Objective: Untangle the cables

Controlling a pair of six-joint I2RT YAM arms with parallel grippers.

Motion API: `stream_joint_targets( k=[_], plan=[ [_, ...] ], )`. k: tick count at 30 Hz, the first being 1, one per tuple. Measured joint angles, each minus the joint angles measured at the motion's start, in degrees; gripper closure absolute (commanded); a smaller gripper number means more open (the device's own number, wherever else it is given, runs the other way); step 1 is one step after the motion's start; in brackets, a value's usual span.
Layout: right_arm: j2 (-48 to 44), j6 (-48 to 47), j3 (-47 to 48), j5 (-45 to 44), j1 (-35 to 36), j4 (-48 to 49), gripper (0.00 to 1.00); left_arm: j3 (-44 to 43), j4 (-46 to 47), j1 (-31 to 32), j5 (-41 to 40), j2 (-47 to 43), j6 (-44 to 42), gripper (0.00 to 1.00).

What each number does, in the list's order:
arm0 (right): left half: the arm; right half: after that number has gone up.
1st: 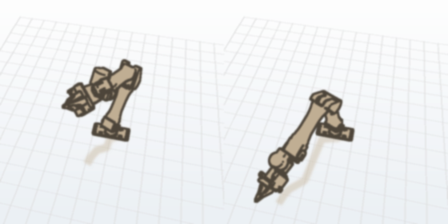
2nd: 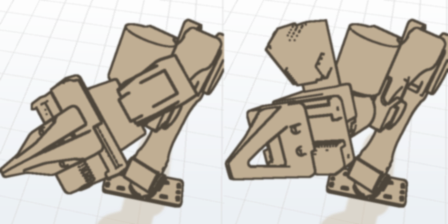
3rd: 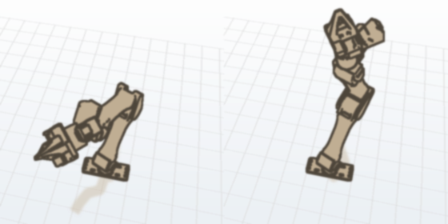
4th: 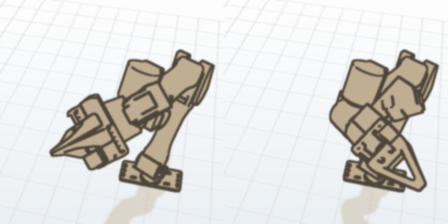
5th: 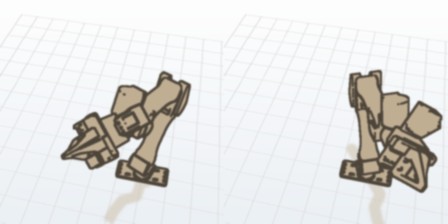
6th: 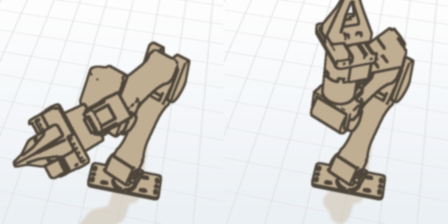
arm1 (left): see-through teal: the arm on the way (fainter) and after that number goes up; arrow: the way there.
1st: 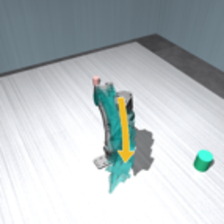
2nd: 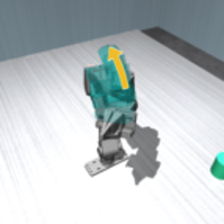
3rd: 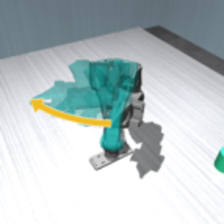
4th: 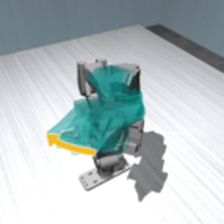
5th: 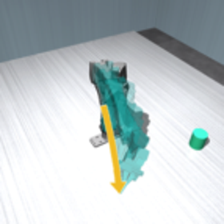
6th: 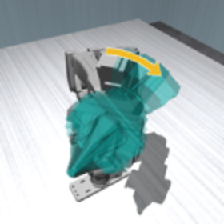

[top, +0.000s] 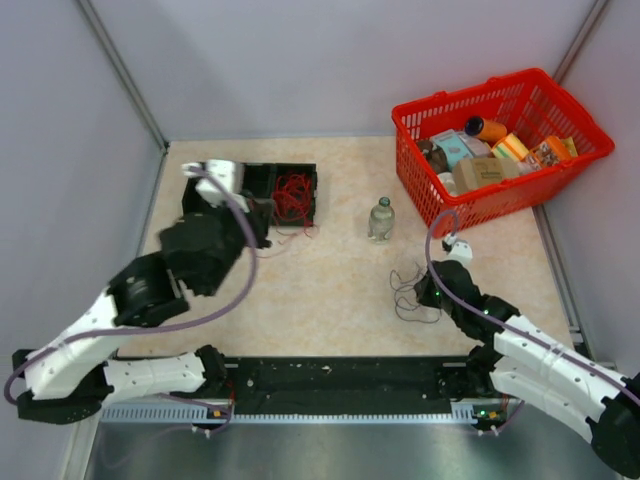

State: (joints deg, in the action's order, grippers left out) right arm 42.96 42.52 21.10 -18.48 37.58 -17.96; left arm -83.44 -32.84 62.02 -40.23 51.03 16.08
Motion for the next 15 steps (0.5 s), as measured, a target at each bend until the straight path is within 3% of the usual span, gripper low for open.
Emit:
stream_joint_targets(
  k=[8,15],
  plan=[
    [-0.7,-2.5,0.0,1.0,0.0,-0.3,0.95,21.2,-4.7,-0.5,-0.5,2.4,10.8,1.0],
    [-5.3,-2.6,0.0,-3.8,0.0,-3.2,0.95,30.6,-4.0,-1.0,2.7,3.8,17.7,1.0]
  ],
)
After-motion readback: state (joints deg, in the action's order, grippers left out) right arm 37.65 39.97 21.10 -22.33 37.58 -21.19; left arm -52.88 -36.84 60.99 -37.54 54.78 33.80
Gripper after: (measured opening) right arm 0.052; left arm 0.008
